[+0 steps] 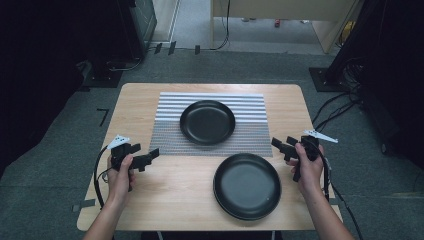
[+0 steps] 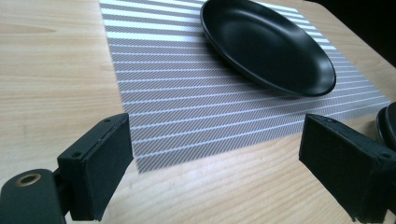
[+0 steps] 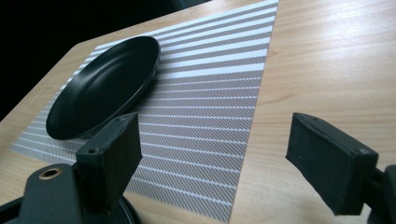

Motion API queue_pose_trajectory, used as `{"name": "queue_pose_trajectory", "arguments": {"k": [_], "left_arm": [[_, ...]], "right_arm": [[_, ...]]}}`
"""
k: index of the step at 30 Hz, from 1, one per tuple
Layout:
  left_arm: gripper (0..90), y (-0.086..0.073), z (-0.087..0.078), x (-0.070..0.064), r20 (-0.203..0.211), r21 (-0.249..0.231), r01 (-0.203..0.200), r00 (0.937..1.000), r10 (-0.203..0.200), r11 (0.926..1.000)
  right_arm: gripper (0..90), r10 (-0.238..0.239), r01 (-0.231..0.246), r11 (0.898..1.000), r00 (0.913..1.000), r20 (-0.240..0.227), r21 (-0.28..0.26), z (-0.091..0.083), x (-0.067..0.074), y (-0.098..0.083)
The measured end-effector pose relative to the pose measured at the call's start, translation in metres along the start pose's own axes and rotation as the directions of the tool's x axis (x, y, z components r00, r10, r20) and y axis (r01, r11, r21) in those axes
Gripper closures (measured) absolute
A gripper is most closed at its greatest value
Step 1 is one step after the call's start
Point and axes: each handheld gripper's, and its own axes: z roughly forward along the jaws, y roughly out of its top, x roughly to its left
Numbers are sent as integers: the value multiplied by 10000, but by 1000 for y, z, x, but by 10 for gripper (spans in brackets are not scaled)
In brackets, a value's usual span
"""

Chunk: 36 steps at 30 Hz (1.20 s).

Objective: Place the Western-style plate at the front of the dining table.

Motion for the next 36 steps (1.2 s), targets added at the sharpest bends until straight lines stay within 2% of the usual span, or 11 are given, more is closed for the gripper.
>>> {"name": "queue_pose_trajectory", "arguments": {"k": [6, 12, 18, 25, 28, 36], "left_arm": [[94, -8, -11, 3, -112, 25, -99, 9999, 99, 9999], [90, -15, -22, 12, -243, -54, 78, 9997, -79, 10000], [89, -22, -35, 18, -392, -103, 165, 9991, -169, 9998], [74, -34, -49, 29, -694, -187, 431, 9966, -442, 9989], [18, -39, -54, 32, -563, -118, 504, 9971, -510, 9987], [8, -55, -62, 36, -836, 181, 582, 9949, -565, 9981]], "right_arm": [[168, -2, 2, 10000, 10000, 62, -10, -12, -7, -7], [171, -123, 124, 9999, 9996, 253, -25, -24, -14, -15], [171, -2, 8, 9998, 9994, 332, -185, -39, -19, -21], [173, -189, 185, 9998, 9986, 485, 87, -54, -23, -31], [174, -191, 181, 9997, 9983, 559, 180, -60, -24, -37], [176, -32, 14, 9995, 9983, 574, 321, -76, -30, -53]]}}
